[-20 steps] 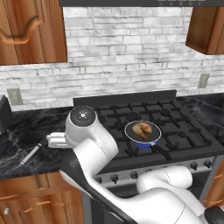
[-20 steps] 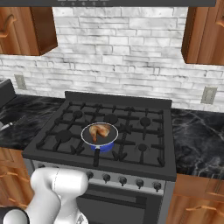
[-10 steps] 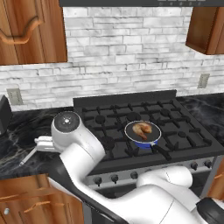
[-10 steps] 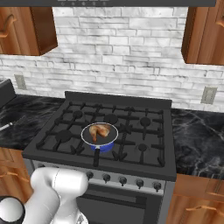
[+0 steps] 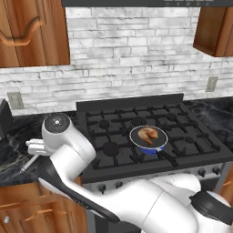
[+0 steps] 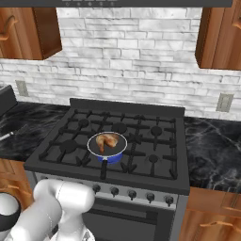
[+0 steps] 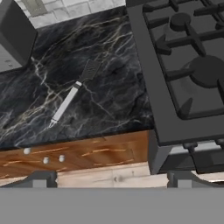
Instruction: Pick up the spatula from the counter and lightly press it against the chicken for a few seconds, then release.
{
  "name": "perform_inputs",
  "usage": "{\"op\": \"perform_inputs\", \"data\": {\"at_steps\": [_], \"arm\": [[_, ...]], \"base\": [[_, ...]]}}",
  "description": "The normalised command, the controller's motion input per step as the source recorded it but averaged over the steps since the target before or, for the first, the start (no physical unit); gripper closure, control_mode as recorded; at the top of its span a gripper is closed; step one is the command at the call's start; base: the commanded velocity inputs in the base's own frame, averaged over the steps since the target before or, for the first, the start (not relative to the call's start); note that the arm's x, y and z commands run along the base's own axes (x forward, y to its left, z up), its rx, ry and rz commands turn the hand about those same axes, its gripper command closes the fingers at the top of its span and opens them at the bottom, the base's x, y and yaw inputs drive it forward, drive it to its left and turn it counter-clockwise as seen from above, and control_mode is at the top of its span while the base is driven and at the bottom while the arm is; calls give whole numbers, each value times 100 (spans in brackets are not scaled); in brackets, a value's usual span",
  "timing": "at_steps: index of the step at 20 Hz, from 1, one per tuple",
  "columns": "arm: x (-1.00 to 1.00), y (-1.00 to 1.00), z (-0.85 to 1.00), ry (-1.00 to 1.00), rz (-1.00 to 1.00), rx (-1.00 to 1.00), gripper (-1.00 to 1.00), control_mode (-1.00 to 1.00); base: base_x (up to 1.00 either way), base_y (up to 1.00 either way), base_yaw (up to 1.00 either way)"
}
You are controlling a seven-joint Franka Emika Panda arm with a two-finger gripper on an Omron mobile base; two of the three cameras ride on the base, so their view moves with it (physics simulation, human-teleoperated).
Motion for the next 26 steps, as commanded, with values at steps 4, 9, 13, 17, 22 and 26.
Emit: {"op": "perform_inputs", "data": {"at_steps": [4, 9, 13, 17, 22, 26], "arm": [[33, 18, -14, 0, 0, 4, -100, -100], [27, 15, -12, 0, 0, 4, -100, -100], [20, 18, -11, 0, 0, 5, -100, -100], [20, 24, -23, 0, 0, 3, -100, -100], [13, 15, -19, 0, -1, 0, -100, -100], [15, 12, -1, 2, -3, 2, -100, -100]], "base": [[0, 0, 0], [0, 0, 0], [0, 0, 0], [0, 0, 0], [0, 0, 0], [0, 0, 0]]}}
